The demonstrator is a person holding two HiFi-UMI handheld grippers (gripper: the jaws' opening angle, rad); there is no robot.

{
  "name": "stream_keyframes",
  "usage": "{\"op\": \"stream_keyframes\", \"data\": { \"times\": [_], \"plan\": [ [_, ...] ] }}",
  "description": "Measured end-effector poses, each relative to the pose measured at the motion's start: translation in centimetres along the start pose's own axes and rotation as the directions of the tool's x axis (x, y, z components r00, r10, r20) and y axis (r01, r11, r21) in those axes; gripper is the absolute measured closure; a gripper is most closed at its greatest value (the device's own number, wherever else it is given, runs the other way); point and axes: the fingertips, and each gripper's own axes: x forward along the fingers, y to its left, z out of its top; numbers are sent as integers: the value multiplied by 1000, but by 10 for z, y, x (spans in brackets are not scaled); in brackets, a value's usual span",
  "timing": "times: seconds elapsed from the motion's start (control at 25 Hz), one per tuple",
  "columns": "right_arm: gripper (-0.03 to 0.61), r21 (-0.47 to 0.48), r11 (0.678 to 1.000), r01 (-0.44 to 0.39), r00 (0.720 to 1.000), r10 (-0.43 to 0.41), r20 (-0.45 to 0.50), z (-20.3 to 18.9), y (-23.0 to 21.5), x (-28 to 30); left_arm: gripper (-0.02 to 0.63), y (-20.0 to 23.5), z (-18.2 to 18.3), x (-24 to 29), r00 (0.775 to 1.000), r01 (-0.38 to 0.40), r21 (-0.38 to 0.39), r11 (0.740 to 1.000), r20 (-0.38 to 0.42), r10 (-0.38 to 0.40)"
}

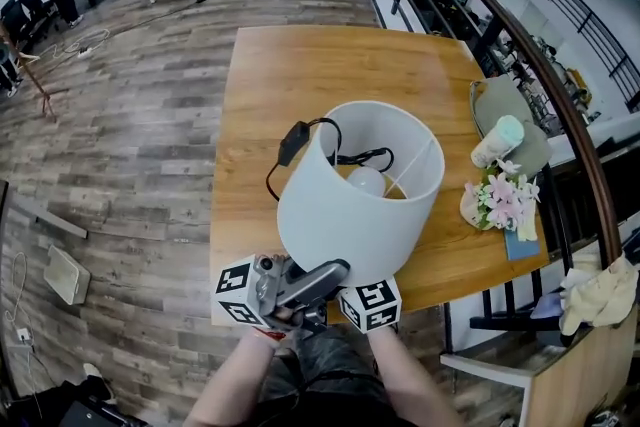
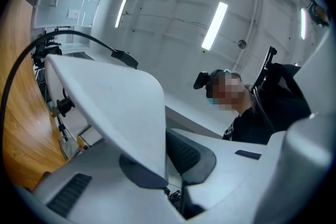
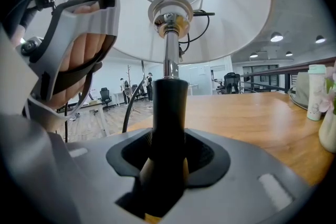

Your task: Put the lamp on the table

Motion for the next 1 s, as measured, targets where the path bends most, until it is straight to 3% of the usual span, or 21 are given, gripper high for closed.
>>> {"op": "stream_keyframes", "data": {
  "times": [0.6,1.0],
  "plan": [
    [390,-33,997,-63,997,61,-36,9,-51,69,615,79,24,-2,998,-43,43,998,45,41],
    [391,-70,994,-78,997,77,-12,24,-63,102,615,103,43,-9,996,-46,75,996,83,40]
  ]
}}
